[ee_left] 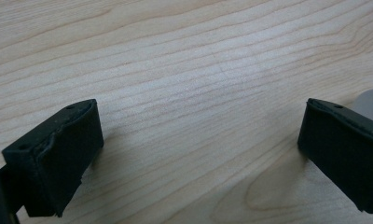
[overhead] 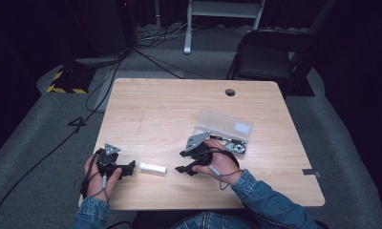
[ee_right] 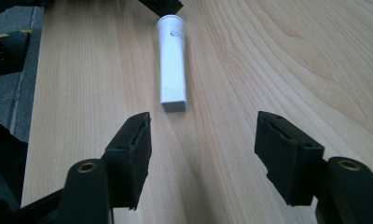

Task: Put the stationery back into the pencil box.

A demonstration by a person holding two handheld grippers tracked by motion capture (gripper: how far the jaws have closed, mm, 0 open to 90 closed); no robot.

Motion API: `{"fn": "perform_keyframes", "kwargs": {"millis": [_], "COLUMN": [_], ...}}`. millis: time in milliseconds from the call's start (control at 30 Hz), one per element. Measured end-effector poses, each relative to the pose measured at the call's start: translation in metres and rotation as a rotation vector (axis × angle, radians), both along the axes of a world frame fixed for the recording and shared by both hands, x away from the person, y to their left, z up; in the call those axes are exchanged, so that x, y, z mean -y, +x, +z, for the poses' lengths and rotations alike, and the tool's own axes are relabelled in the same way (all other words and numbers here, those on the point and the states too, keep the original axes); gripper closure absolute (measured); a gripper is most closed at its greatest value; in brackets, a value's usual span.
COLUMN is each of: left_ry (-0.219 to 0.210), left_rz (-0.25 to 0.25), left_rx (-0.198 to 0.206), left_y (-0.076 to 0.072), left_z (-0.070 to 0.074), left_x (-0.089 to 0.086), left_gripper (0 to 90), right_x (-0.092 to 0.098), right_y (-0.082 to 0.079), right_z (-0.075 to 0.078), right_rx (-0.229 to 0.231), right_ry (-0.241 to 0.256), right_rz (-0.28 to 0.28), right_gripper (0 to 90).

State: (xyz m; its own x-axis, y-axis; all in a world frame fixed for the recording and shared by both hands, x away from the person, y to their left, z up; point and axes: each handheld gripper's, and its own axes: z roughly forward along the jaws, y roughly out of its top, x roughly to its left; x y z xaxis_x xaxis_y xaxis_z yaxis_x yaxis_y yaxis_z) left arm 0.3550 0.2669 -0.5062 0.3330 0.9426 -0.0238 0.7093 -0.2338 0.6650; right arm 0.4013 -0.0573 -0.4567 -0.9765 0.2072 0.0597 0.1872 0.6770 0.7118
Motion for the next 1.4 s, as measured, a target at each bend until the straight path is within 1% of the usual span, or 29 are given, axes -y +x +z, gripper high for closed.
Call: {"fn": "perform_keyframes", "kwargs": {"millis": [200, 333, 533, 567, 633, 767, 967, 1067, 1100, 1133, 1167, 1200, 1300, 1400], "left_ry": [-0.001, -0.001, -0.001, 0.000, -0.001, -0.001, -0.001, -0.001, -0.001, -0.001, -0.001, -0.001, 0.000, 0.000], "left_rz": [0.003, 0.004, 0.004, 0.004, 0.004, 0.004, 0.004, 0.004, 0.004, 0.004, 0.004, 0.004, 0.003, 0.003], "left_rx": [-0.001, -0.001, 0.000, -0.001, 0.000, 0.000, 0.000, -0.001, -0.001, -0.001, -0.001, -0.001, -0.001, -0.001], "left_y": [-0.001, -0.001, -0.001, -0.001, -0.001, -0.001, -0.001, -0.001, -0.001, -0.001, -0.001, -0.001, -0.001, -0.001], "left_z": [0.000, 0.000, 0.000, 0.000, 0.000, 0.000, 0.000, 0.000, 0.000, 0.000, 0.000, 0.000, 0.000, 0.000], "left_x": [0.000, 0.000, 0.000, 0.000, 0.000, 0.000, 0.000, 0.000, 0.000, 0.000, 0.000, 0.000, 0.000, 0.000], "left_gripper": [0.3, 0.3, 0.3, 0.3, 0.3, 0.2, 0.3, 0.2, 0.3, 0.3, 0.2, 0.3, 0.2, 0.2], "right_x": [-0.015, -0.025, -0.041, -0.044, -0.049, -0.057, -0.062, -0.062, -0.063, -0.063, -0.062, -0.062, -0.062, -0.061], "right_y": [-0.003, -0.004, -0.006, -0.006, -0.006, -0.007, -0.007, -0.007, -0.007, -0.008, -0.009, -0.009, -0.010, -0.010], "right_z": [-0.006, -0.011, -0.019, -0.021, -0.024, -0.029, -0.034, -0.036, -0.037, -0.036, -0.036, -0.035, -0.034, -0.034], "right_rx": [0.008, 0.005, 0.010, 0.016, 0.013, 0.022, 0.035, 0.050, 0.058, 0.058, 0.063, 0.080, 0.097, 0.083], "right_ry": [0.004, 0.002, -0.016, -0.023, -0.036, -0.050, -0.050, -0.053, -0.052, -0.050, -0.054, -0.060, -0.073, -0.074], "right_rz": [0.014, 0.024, 0.043, 0.053, 0.061, 0.077, 0.072, 0.073, 0.077, 0.077, 0.083, 0.087, 0.087, 0.074], "right_gripper": [38.8, 40.0, 41.7, 42.8, 44.4, 48.7, 51.7, 56.0, 59.5, 65.2, 67.0, 70.5, 71.5, 71.7]}}
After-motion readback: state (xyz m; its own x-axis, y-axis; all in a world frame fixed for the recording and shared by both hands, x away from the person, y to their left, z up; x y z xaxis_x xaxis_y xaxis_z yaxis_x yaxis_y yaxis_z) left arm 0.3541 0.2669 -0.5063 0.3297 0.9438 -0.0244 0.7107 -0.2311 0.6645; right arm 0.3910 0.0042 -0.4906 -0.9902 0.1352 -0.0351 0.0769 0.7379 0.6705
